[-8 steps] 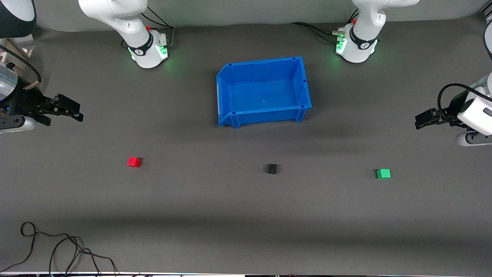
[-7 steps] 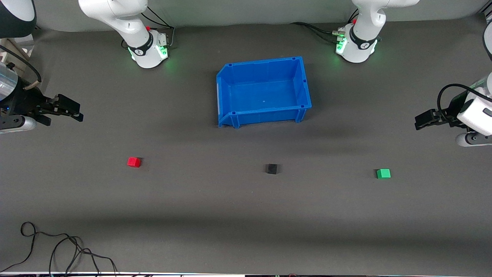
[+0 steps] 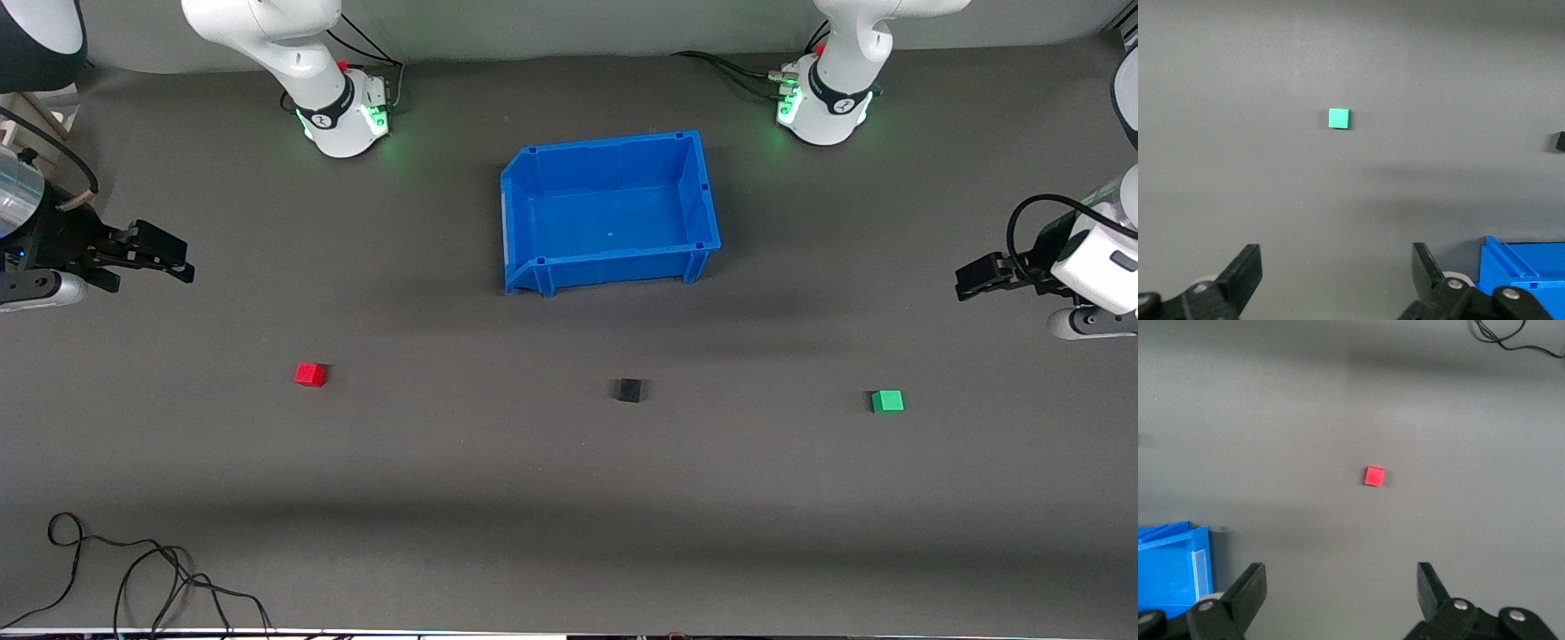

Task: Attach green and red cubes to black cube

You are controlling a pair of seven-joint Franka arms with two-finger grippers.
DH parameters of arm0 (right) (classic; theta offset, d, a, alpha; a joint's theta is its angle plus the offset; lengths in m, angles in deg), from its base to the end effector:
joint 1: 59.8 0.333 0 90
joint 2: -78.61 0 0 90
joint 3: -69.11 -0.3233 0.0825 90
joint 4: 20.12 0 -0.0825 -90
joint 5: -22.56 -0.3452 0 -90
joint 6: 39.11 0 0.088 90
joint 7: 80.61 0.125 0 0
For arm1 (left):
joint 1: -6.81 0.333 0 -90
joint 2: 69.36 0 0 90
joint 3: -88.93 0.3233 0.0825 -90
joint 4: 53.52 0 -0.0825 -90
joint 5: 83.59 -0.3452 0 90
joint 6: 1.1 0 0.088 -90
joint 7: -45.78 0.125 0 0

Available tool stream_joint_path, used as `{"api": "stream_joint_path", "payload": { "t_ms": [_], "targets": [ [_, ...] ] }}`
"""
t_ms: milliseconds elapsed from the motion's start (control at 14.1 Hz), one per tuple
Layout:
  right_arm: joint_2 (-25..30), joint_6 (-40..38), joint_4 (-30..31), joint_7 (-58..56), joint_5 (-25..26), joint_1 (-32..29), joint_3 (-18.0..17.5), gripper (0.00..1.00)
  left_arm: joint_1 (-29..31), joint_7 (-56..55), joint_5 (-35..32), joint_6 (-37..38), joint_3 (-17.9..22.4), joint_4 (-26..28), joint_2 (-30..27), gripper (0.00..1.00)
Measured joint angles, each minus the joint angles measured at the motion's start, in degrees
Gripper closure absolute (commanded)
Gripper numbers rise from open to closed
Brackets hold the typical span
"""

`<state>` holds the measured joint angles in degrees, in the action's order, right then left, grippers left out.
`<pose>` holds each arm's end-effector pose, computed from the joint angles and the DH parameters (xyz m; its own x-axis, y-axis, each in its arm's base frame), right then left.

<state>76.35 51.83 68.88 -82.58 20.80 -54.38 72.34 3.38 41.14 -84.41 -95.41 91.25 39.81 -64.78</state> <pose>0.5288 0.0246 0.6023 0.9974 0.0721 -0.0045 0.0719 -0.9970 -0.0287 0.5412 -0.0096 0.5527 0.9963 0.0606 -0.0611 0.0593 -0.9980 -0.0224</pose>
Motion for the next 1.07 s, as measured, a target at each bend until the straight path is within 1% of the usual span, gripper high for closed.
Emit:
{"api": "stream_joint_path", "payload": {
  "t_ms": [854, 1068],
  "targets": [
    [0.00, 0.00, 0.00, 0.00, 0.00, 0.00, 0.00, 0.00, 0.00, 0.18, 0.00, 0.02, 0.04, -0.18, 0.06, 0.00],
    [0.00, 0.00, 0.00, 0.00, 0.00, 0.00, 0.00, 0.00, 0.00, 0.19, 0.00, 1.09, 0.06, -0.18, 0.17, 0.00]
  ]
}}
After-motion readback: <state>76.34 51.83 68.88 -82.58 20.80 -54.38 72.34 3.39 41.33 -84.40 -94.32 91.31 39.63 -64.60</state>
